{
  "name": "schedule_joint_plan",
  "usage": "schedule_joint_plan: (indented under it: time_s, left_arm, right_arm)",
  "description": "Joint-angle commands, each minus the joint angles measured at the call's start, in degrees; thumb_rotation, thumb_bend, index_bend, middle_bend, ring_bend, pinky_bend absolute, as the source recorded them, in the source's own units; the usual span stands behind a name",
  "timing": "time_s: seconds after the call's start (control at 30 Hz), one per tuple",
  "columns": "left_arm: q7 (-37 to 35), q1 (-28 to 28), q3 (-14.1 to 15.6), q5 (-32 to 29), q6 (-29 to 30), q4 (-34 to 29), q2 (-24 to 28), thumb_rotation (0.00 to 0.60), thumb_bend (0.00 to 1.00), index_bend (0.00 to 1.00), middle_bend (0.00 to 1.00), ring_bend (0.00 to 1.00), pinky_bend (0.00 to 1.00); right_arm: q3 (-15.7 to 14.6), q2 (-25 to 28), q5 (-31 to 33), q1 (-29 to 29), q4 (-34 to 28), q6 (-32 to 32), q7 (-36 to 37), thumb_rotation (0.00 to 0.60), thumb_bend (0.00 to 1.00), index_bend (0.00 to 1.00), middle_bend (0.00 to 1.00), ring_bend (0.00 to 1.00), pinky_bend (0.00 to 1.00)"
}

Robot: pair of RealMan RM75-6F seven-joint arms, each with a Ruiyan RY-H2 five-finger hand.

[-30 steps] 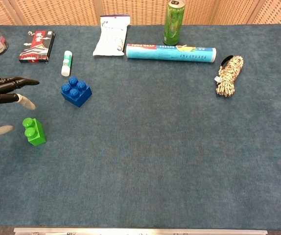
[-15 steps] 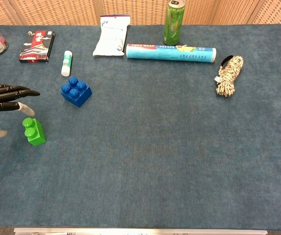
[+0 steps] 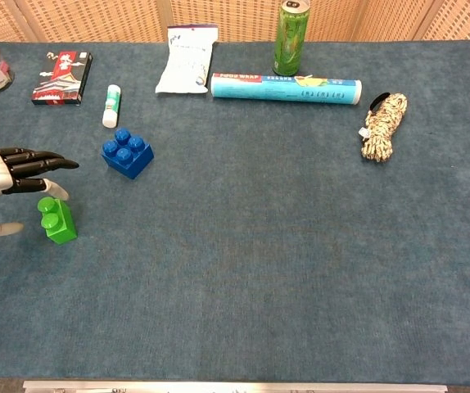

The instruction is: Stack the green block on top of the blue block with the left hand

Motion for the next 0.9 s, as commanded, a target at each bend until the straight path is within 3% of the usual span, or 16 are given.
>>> schedule_joint_plan:
  time_s: [0.03, 0.9]
  left_arm:
    - [-0.23, -0.29, 0.34, -0.23, -0.43, 0.55, -0.6, 0.6, 0.31, 0.23, 0.0, 0.02, 0.15]
    - [-0.9, -2.56, 2.3, -2.08, -3.02, 3.73, -5.43, 0.6, 0.31, 0.28, 0.0, 0.02, 0.15]
  right_arm:
    - [0.04, 0.01, 0.03, 0.01, 0.05, 0.01, 0.02, 0.6, 0.29, 0.28, 0.23, 0.1, 0.3]
    - [-0.11, 0.19, 0.15, 0.03, 0.12, -0.33, 0.35, 0.6, 0.29, 0.28, 0.23, 0.1, 0.3]
